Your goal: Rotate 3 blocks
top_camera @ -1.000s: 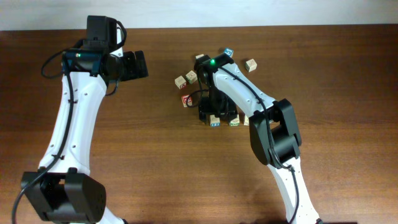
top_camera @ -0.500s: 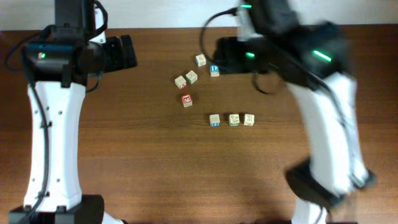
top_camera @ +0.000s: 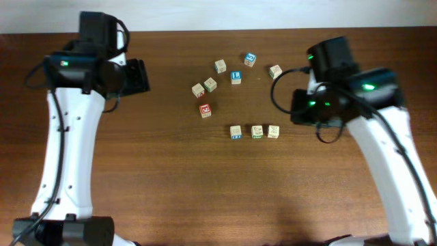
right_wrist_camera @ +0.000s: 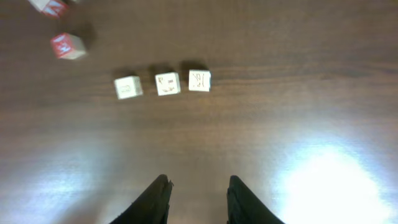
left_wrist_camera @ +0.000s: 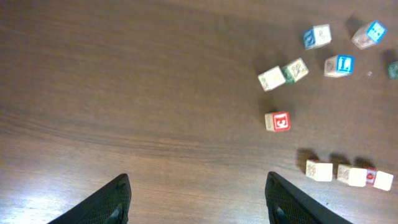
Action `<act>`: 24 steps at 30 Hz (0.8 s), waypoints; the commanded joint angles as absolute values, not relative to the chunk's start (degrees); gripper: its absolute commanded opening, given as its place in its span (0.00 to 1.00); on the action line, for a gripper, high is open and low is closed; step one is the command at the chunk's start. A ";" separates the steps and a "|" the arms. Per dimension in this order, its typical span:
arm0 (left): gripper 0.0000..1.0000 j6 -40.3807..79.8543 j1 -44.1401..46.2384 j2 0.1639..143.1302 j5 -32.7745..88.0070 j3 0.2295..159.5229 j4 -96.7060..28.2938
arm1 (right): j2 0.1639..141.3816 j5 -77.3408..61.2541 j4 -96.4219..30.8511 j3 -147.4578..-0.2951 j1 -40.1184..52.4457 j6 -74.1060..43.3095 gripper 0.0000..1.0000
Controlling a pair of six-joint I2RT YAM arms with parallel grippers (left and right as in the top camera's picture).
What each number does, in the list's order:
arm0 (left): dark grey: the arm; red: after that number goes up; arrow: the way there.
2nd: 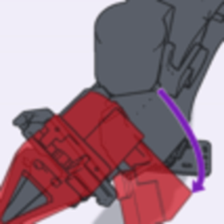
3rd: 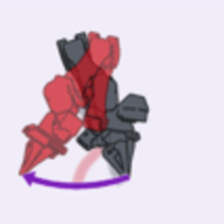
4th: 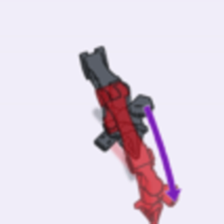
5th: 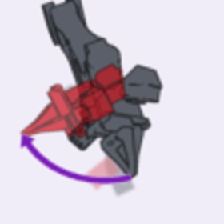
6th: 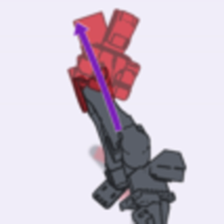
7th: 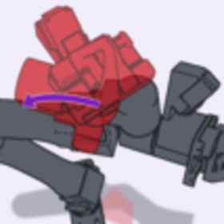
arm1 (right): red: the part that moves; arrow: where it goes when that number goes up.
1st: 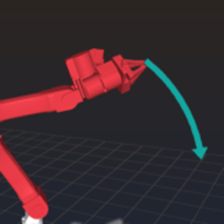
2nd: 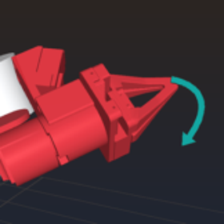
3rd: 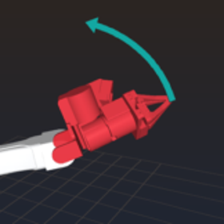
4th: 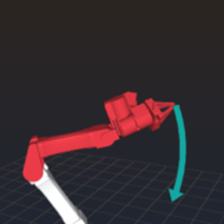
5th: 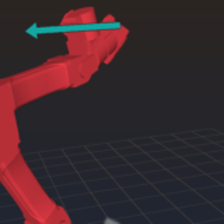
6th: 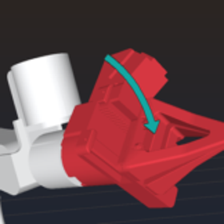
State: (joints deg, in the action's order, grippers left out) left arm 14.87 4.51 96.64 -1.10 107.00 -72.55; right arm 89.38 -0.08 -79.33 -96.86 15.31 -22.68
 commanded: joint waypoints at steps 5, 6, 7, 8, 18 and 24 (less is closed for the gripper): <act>0.69 17.61 8.86 96.79 -1.30 93.73 -61.34 | 97.38 -0.82 -59.24 -77.89 10.00 -23.40 0.21; 0.69 17.61 8.91 96.79 -1.30 92.75 -60.23 | 98.83 -0.84 -56.36 -76.29 9.52 -23.40 0.20; 0.69 17.61 8.91 96.84 -1.30 92.16 -59.48 | 99.94 -0.82 -54.72 -75.40 9.23 -23.40 0.20; 0.69 17.61 8.91 96.92 -1.30 91.55 -58.65 | 101.51 -0.89 -52.90 -74.72 9.08 -22.90 0.20; 0.71 17.61 8.91 99.53 -1.21 91.31 -57.47 | 113.38 -5.78 -42.33 -74.46 8.73 -14.76 0.20; 0.71 17.61 8.91 100.40 -1.06 91.31 -57.43 | 114.34 -6.20 -42.54 -74.43 8.60 -13.91 0.19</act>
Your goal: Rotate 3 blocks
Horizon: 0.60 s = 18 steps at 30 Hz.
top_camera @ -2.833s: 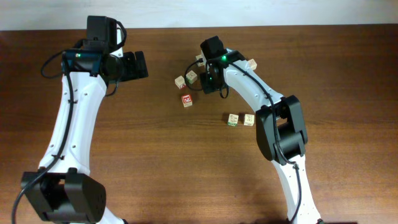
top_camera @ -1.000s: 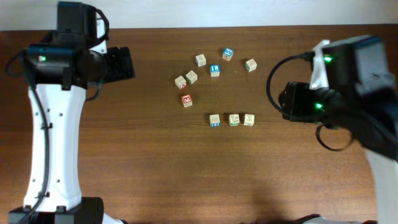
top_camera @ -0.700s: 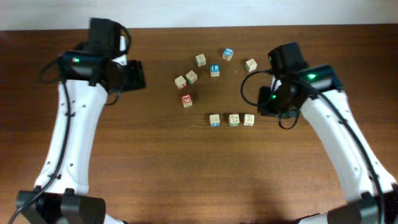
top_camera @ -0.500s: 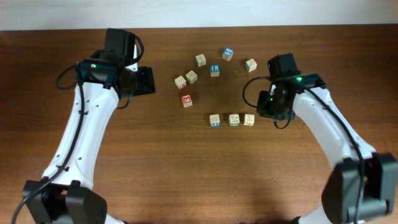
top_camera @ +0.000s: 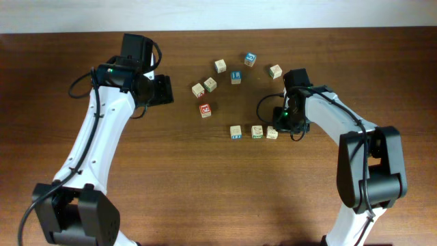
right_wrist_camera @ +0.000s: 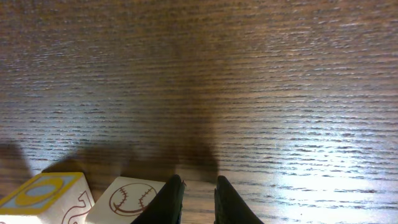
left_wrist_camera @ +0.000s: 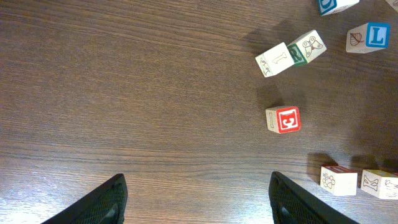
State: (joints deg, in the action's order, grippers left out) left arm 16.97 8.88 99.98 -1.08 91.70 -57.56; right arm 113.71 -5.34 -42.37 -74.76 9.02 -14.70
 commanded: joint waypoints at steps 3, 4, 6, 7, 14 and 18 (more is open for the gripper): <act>0.72 17.58 8.91 100.40 -0.73 91.31 -57.45 | 114.39 -10.50 -42.52 -74.41 8.60 -13.98 0.19; 0.72 17.58 8.91 100.40 -0.64 91.31 -57.45 | 114.39 -11.62 -42.35 -74.41 8.62 -14.46 0.19; 0.72 17.58 8.91 100.40 -0.62 91.31 -57.45 | 114.39 -11.90 -42.04 -74.41 8.67 -16.99 0.18; 0.72 17.58 8.91 100.40 -0.62 91.31 -57.45 | 114.39 -12.19 -41.78 -74.41 8.67 -16.97 0.18; 0.72 17.58 8.91 100.40 -0.62 91.31 -57.45 | 114.39 -15.14 -39.77 -74.41 8.69 -16.99 0.18; 0.72 17.56 8.91 100.40 -0.62 91.31 -57.45 | 114.39 -15.49 -38.68 -74.41 9.78 -18.52 0.17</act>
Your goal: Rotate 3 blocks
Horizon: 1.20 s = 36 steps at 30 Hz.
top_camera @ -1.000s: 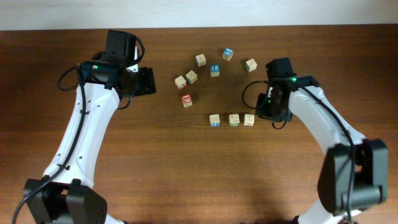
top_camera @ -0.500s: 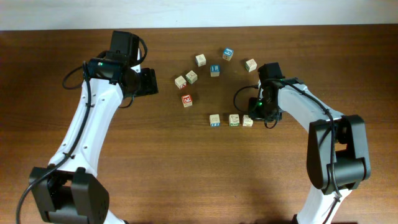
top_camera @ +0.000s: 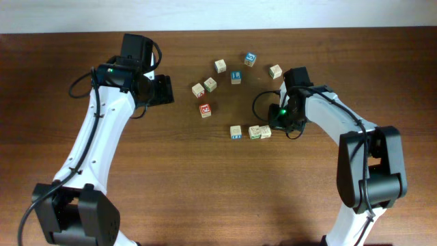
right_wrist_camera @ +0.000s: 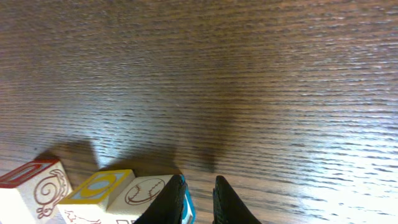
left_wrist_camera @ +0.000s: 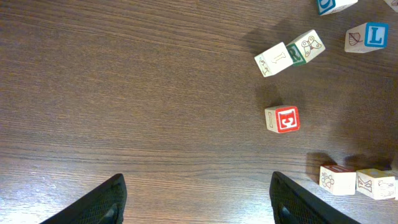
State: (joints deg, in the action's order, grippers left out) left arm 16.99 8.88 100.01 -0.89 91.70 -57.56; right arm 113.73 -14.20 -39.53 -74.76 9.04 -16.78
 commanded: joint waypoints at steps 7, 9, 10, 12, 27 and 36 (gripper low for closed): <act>0.72 17.56 8.91 100.40 -0.62 91.31 -57.45 | 114.63 -14.76 -36.40 -74.41 13.67 -23.94 0.13; 0.72 17.56 8.91 100.40 -0.62 91.31 -57.47 | 114.78 -14.57 -36.40 -74.41 14.28 -24.53 0.14; 0.73 17.56 8.91 100.40 -0.62 91.31 -57.47 | 114.80 -14.59 -36.42 -74.41 14.41 -24.53 0.13; 0.72 17.56 8.91 100.40 -0.62 91.31 -57.47 | 114.80 -14.59 -36.75 -74.41 14.39 -24.53 0.13; 0.75 17.54 8.82 100.40 -1.28 91.31 -56.10 | 114.85 -14.44 -35.92 -82.06 20.56 -20.25 0.33; 0.78 17.54 3.62 100.40 -4.32 91.31 -56.03 | 114.93 -11.09 -35.53 -81.67 23.77 -24.58 0.27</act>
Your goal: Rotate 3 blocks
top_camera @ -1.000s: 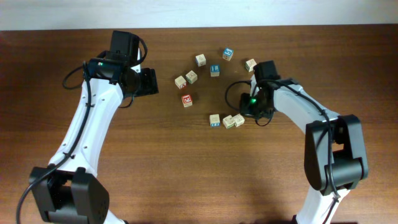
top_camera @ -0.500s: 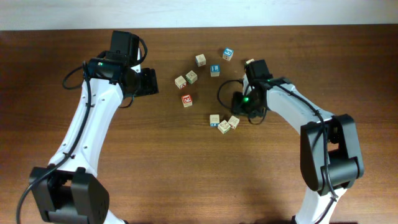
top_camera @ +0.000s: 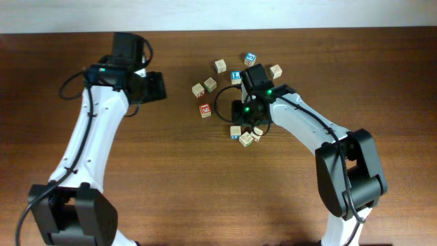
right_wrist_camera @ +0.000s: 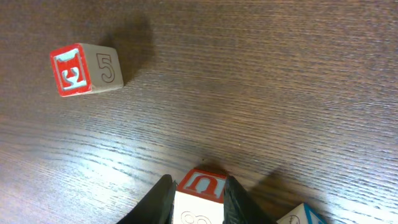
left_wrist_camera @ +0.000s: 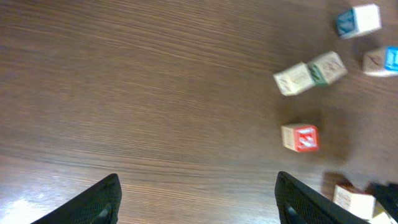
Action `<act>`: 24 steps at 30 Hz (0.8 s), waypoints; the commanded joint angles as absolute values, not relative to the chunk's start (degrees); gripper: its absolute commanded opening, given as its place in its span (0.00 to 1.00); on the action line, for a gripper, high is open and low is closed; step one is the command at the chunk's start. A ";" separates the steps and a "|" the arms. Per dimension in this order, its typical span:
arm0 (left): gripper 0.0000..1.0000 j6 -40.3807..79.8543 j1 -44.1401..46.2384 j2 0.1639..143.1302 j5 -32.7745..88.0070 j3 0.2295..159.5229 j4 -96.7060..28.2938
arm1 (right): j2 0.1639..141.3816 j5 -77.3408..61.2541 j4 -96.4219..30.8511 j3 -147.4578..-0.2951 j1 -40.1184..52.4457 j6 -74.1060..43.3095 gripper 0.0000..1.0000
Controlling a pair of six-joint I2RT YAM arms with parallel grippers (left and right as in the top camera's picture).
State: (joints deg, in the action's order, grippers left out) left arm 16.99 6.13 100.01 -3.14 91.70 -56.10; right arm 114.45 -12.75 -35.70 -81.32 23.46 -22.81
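Observation:
Three pale wooden blocks lie bunched and askew at mid-table: the left one [top_camera: 235, 130], the middle one [top_camera: 246, 139] and the right one [top_camera: 258, 132]. My right gripper [top_camera: 247, 115] stands low over them. In the right wrist view its fingers [right_wrist_camera: 163, 198] press both sides of a block with a red U face and an 8 [right_wrist_camera: 200, 193], so my right gripper [right_wrist_camera: 198, 182] is shut on it. A blue-edged block [right_wrist_camera: 300, 214] lies just to its right. My left gripper [left_wrist_camera: 198, 180] hangs open over bare wood, far left of the blocks.
A red E block marked 5 [right_wrist_camera: 84, 68] lies apart, up and left of the bunch [top_camera: 205, 109]. Several more letter blocks [top_camera: 235, 76] are scattered behind it. The left arm [top_camera: 102, 123] crosses the table's left side.
My right gripper was shut at the right end of the row and is now further left, closed on the red-U block. The three blocks are more bunched and crooked. The left wrist view has shifted slightly.
First both arms were high and three blocks lay in a straight, spaced row. Then my right gripper was down, shut, at the row's right end. The right block then touched the middle one. Now the row is bunched and the gripper holds a block.

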 commanded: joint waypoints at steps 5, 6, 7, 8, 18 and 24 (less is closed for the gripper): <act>0.78 17.54 2.28 100.40 -4.29 91.33 -56.18 | 115.31 -11.38 -36.71 -81.54 24.60 -24.77 0.27; 0.78 17.54 2.31 100.40 -4.29 91.33 -56.18 | 115.63 -11.33 -37.21 -81.54 25.17 -24.77 0.27; 0.79 17.54 2.31 100.40 -4.29 91.31 -56.21 | 116.05 -11.31 -37.54 -81.54 25.61 -24.75 0.27; 0.78 17.54 2.31 100.40 -4.29 91.31 -56.21 | 116.49 -11.33 -37.60 -81.54 26.02 -24.77 0.27; 0.79 17.54 2.31 100.40 -4.32 91.33 -56.18 | 117.49 -11.79 -40.14 -81.54 28.16 -27.97 0.26; 0.79 17.54 2.31 100.40 -4.29 91.31 -56.18 | 117.27 -11.75 -43.90 -83.64 28.12 -27.09 0.25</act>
State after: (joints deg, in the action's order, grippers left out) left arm 16.99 2.28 100.01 -3.68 91.70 -56.21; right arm 116.86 -11.88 -41.67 -81.54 27.70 -27.22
